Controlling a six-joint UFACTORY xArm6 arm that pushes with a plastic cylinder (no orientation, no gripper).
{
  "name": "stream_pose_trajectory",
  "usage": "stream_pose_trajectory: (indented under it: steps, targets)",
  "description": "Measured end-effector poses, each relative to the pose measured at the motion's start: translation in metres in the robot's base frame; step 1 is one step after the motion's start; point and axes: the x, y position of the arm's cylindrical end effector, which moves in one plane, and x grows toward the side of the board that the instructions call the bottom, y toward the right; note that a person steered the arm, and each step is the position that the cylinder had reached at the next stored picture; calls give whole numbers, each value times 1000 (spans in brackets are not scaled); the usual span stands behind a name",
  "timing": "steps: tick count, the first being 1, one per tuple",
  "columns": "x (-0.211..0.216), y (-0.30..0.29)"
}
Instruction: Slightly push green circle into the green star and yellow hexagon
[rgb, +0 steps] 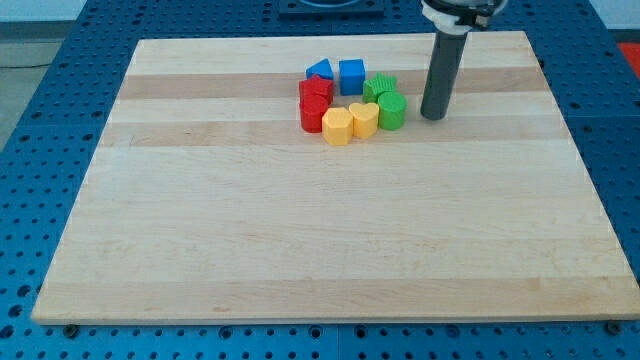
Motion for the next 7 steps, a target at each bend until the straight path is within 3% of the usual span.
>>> stream_pose_trajectory:
  steps: [4, 7]
  targets:
    - [0, 5]
    - [0, -22]
